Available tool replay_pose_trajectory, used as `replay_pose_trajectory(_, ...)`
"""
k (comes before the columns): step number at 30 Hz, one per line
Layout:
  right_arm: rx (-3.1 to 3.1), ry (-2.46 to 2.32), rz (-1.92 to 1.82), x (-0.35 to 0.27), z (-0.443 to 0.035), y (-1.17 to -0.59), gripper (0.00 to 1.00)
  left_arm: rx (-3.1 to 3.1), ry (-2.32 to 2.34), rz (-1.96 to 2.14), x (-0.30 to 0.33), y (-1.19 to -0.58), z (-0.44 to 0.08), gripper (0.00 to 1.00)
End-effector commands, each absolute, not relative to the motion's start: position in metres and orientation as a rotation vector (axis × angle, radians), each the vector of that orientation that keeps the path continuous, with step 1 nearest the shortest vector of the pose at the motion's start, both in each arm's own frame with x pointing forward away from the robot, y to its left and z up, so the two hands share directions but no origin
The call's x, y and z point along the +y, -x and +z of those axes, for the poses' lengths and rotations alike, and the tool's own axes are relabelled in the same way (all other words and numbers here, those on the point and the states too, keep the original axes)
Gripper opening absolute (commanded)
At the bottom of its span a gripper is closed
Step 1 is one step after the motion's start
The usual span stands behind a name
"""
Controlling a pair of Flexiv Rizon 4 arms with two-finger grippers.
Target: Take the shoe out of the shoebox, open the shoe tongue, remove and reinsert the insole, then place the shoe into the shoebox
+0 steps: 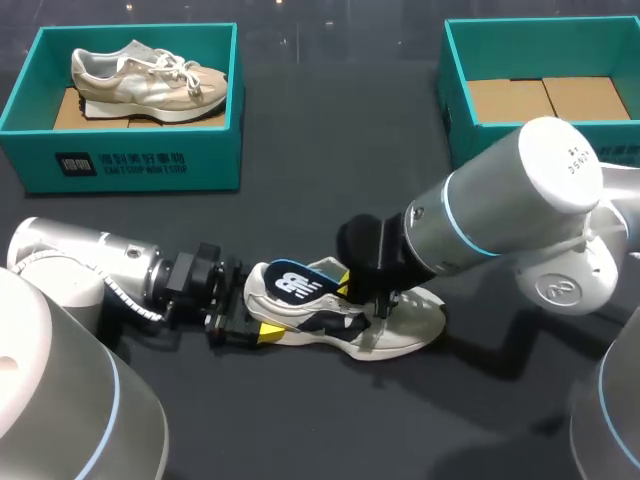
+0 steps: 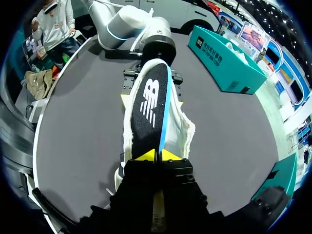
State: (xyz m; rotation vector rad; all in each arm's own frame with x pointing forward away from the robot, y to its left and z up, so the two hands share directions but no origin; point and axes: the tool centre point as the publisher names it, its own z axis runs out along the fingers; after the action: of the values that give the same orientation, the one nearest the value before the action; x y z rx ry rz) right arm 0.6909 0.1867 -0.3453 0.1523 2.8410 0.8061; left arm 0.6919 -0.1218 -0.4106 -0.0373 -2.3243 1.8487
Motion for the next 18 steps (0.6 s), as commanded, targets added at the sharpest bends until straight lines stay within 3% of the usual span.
replay_pose_trajectory(1, 2.824, -0.113, 0.828, 0.182, -0.338, -0.690, 0.00, -2.326, 0.035, 1.848, -0.122, -0.693, -0.413, 0.00)
replay_pose_trajectory(18, 2.919, 0.202, 0.747, 0.239, -0.310, -0.713, 0.00, -2.326, 0.035, 1.848, -0.122, -0.693, -0.413, 0.00)
